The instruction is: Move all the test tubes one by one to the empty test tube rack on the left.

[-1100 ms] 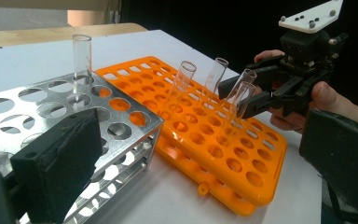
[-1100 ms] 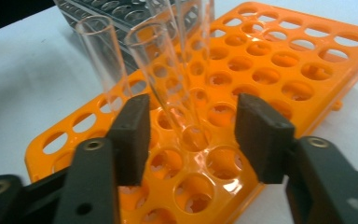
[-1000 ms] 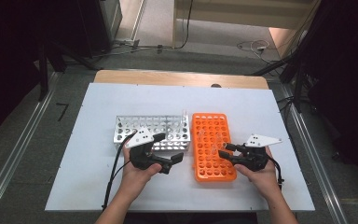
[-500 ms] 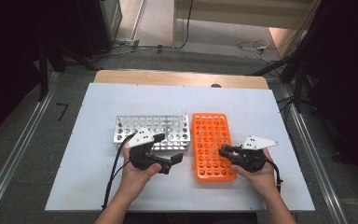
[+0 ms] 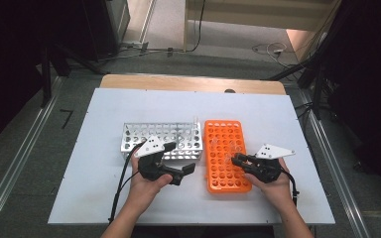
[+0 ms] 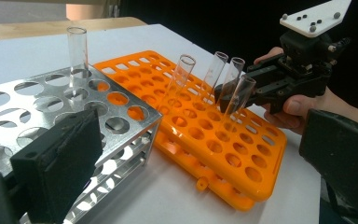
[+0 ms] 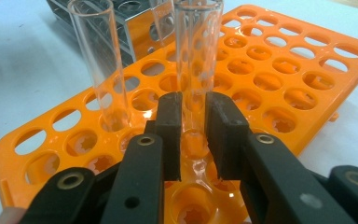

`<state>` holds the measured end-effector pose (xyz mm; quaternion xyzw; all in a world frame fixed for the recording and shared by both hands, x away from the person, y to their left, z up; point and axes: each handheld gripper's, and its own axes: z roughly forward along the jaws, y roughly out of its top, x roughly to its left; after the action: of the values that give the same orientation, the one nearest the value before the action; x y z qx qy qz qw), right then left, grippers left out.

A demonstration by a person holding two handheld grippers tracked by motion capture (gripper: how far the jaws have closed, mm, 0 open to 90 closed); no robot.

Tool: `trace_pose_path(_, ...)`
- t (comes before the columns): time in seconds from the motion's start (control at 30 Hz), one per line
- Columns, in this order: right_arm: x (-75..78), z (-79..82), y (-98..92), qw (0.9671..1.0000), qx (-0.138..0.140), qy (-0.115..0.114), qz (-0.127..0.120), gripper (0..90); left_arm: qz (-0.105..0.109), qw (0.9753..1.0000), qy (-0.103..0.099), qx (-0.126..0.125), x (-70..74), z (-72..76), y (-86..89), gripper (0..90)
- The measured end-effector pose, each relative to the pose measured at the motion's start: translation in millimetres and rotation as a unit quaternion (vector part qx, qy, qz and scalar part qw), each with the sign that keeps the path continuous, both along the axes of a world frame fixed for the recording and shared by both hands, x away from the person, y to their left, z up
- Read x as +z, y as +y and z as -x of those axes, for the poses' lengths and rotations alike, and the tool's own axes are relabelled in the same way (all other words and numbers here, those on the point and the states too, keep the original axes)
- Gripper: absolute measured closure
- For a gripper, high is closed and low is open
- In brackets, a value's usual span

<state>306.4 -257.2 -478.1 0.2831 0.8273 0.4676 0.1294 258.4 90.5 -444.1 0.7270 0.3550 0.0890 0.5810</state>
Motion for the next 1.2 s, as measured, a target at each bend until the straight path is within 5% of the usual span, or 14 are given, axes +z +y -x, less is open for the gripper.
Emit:
trace_pose_path(0.37, 12.4, 0.3, -5.3, 0.9996, -0.005, 0.006, -0.027, 73.9, 0.001, 1.0, -0.004, 0.0, 2.9, 1.2, 0.1, 0.0)
trace_pose_path(0.8, 49.3, 11.3, -14.8, 0.9989, -0.006, -0.001, -0.046, 73.9, -0.006, 0.9999, -0.014, -0.003, 11.9, 4.3, 0.9, 0.0)
trace_pose_path(1.2, 69.6, 23.2, -5.7, 0.9979, 0.037, 0.003, -0.053, 74.0, -0.009, 0.9996, -0.025, -0.014, 23.6, 9.3, -2.0, 0.6)
